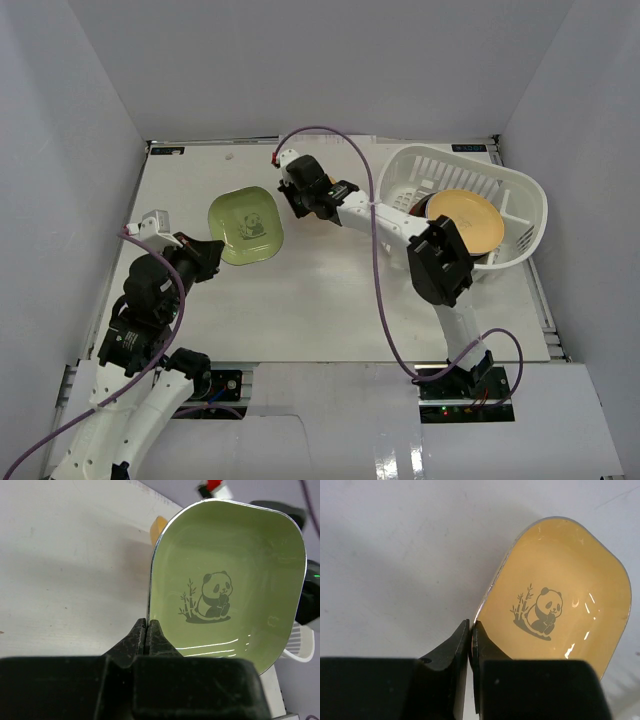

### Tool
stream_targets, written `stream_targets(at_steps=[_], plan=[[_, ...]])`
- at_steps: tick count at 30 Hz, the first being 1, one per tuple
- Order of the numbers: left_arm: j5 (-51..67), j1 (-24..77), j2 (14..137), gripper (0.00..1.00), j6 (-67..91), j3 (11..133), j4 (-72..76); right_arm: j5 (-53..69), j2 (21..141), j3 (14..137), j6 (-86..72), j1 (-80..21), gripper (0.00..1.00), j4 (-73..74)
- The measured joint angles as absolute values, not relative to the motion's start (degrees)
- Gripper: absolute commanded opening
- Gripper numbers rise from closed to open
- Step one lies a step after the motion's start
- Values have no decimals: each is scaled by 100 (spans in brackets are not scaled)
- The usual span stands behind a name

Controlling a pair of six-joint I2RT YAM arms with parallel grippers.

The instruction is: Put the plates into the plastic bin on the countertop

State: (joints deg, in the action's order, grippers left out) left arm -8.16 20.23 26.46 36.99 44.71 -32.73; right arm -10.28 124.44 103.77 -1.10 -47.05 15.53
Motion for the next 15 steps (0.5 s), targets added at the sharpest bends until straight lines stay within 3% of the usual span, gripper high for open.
stream_targets(at_steps=[8, 15], plan=[[-113, 2023, 3037, 0, 3916, 4453, -2860, -1863, 9450, 9819, 187, -4379, 8, 1590], [718, 2086, 4005, 0, 4230, 4438, -2220, -2134, 6897, 7043, -434, -1984, 8, 1393]])
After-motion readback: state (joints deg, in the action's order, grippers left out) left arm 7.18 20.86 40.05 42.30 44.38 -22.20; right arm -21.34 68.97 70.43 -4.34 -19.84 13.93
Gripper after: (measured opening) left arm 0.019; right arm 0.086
